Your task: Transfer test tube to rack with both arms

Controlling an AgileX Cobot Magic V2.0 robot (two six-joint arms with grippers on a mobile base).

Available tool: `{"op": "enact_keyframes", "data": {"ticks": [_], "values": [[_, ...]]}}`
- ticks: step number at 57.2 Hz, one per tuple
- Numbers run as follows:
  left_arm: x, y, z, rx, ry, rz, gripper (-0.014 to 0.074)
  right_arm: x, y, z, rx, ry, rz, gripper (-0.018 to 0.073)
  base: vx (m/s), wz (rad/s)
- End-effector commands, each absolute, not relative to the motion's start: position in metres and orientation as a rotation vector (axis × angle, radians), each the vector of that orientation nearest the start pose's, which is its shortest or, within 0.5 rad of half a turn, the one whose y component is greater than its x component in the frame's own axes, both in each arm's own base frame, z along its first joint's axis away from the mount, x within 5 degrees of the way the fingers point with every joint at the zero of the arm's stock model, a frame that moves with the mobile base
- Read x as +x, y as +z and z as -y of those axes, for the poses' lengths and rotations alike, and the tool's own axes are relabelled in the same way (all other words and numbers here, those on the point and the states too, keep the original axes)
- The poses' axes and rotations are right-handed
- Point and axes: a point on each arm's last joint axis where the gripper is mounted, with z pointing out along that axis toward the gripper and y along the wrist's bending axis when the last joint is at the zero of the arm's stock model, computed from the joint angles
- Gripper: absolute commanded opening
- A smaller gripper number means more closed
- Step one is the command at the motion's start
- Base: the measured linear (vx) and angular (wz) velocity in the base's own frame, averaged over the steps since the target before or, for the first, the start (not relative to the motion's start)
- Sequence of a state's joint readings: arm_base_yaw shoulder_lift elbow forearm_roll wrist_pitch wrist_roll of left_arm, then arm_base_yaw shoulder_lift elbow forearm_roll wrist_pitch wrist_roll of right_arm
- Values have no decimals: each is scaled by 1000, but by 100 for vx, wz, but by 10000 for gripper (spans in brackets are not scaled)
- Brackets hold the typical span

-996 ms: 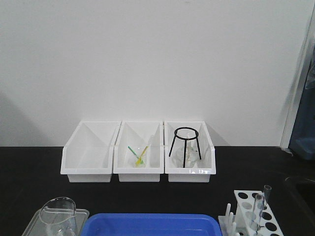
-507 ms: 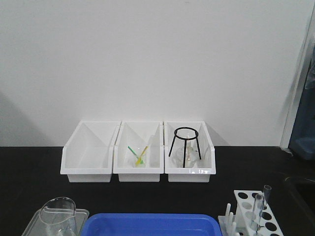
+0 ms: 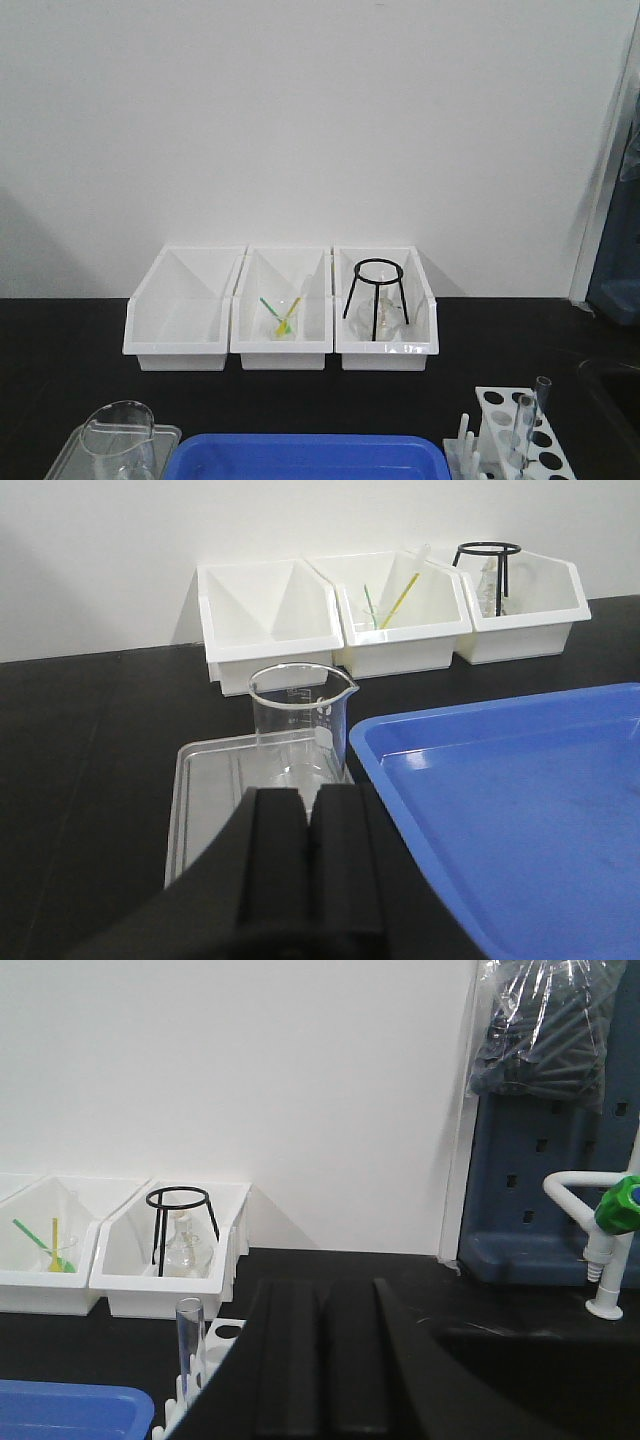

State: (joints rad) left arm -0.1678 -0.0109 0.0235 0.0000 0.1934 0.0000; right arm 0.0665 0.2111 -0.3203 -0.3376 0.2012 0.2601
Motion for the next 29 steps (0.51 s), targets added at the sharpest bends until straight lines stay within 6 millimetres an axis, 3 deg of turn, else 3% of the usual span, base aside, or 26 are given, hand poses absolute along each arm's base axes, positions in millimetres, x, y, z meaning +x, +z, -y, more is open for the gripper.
{"op": "enact_keyframes", "data": {"ticks": [1,29], "values": [[54,203,9,126,-141,-1578,-7,64,307,0,-82,-54,-1463,-8,0,0],[54,203,9,126,-141,-1578,-7,64,307,0,-82,-54,-1463,-8,0,0]]}}
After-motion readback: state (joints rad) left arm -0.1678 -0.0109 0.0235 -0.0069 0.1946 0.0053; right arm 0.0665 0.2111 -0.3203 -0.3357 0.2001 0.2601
